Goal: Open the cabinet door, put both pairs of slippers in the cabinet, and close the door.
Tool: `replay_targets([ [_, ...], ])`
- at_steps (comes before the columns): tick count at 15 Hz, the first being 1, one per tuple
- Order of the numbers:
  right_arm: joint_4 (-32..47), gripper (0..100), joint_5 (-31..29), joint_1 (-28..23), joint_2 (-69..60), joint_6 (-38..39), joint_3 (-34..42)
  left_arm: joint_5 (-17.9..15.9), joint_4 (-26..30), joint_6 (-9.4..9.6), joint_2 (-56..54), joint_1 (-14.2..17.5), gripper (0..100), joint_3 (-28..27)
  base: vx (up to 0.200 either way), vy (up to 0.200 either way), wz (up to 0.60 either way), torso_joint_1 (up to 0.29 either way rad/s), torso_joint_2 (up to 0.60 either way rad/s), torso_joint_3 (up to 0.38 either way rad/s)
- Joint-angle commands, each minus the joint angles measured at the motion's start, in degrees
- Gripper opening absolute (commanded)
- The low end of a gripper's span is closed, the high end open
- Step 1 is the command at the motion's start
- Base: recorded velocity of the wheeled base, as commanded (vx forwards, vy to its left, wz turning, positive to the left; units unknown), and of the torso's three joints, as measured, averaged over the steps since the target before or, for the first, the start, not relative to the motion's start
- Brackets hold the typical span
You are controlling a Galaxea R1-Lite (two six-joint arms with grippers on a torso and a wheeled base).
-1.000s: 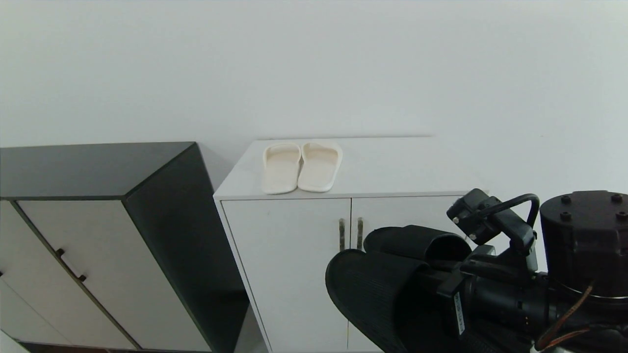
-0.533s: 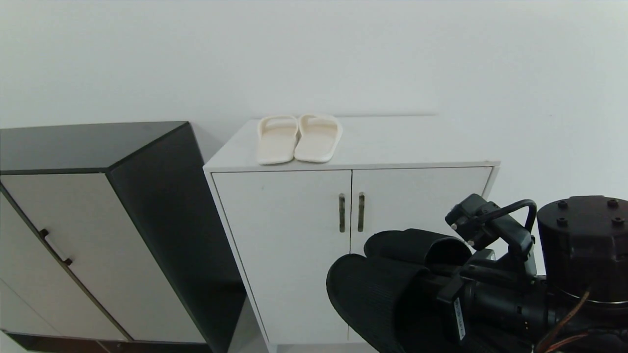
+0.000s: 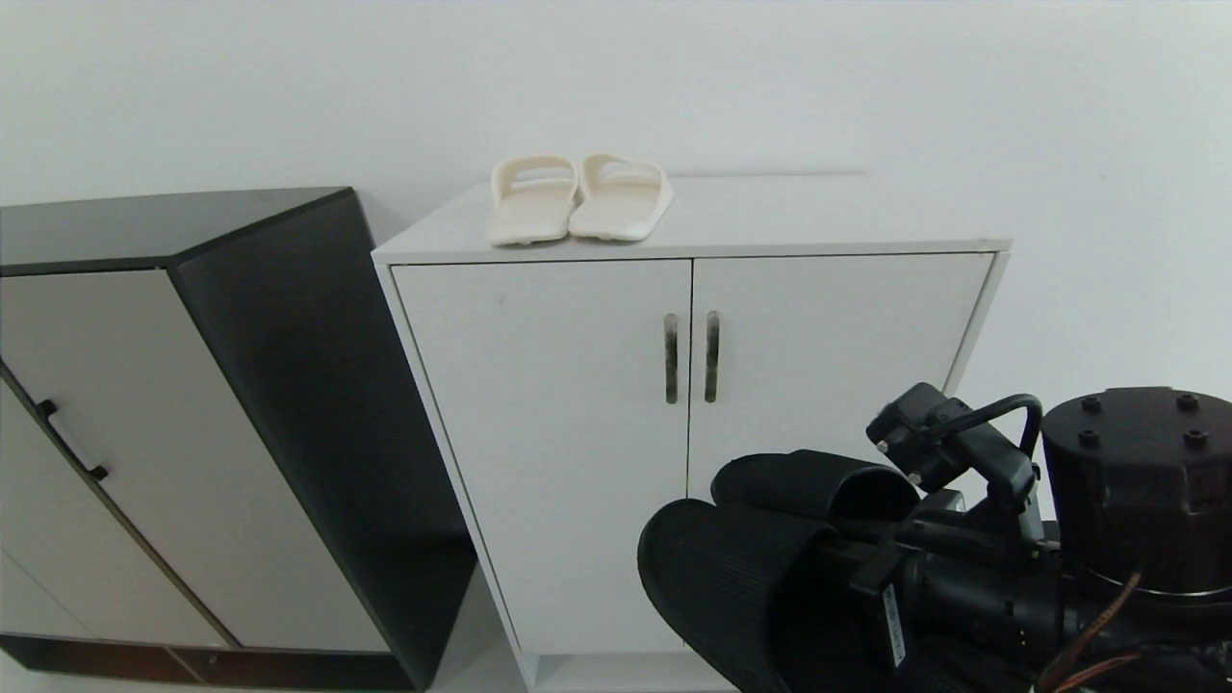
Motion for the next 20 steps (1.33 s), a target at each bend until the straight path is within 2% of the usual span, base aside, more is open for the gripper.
replay_targets([
  [1,0.0,0,0.3,0.0,0.5,0.1,0.3,0.0,0.0,-0.03,0.0,0.0,100,0.0,0.000,0.000,0.00,-0.105,0.47,0.354],
  [7,-4.0,0,2.2,-0.1,1.6,0.4,2.2,-0.1,0.0,-0.11,0.0,0.0,100,0.0,0.000,0.000,0.00,-0.059,0.45,0.382],
  [10,-4.0,0,2.2,-0.1,1.9,0.4,2.4,-0.1,-0.1,-0.11,-0.1,0.0,100,0.0,0.000,0.000,0.00,-0.009,0.19,0.188],
  [11,-4.1,0,2.2,-0.2,2.2,0.4,2.4,0.0,-0.3,-0.03,0.5,0.0,100,-0.9,0.000,0.000,0.00,0.007,0.04,0.051],
  [14,-4.3,0,2.2,-0.5,2.6,0.4,2.5,0.3,-0.3,-0.38,9.8,0.0,100,-10.1,0.000,0.000,0.00,0.000,0.00,0.000],
  [15,-4.3,0,2.1,-0.5,2.5,0.2,2.5,-1.2,-1.0,-0.29,16.1,-0.2,100,-13.8,0.000,0.000,0.00,0.000,0.00,0.000],
  [16,-4.3,0,2.0,-0.5,2.5,0.2,2.5,-3.1,-1.8,-0.29,19.4,-0.2,100,-15.3,0.000,0.000,0.00,0.000,0.00,0.000],
  [17,-4.4,0,1.7,-0.5,2.2,0.0,2.4,-10.2,-3.3,-0.29,27.8,-0.2,100,-16.5,0.000,0.000,0.00,0.000,0.00,0.000],
  [18,-4.4,0,1.7,-0.5,2.1,0.0,2.4,-14.9,-5.2,-0.29,32.9,-0.2,100,-16.6,0.000,0.000,0.00,0.000,0.00,0.000],
  [20,-5.5,0,1.9,-0.6,2.2,0.1,2.9,-21.2,-11.3,-0.29,41.7,-0.6,100,-17.2,0.000,0.000,0.00,0.000,0.00,0.000],
])
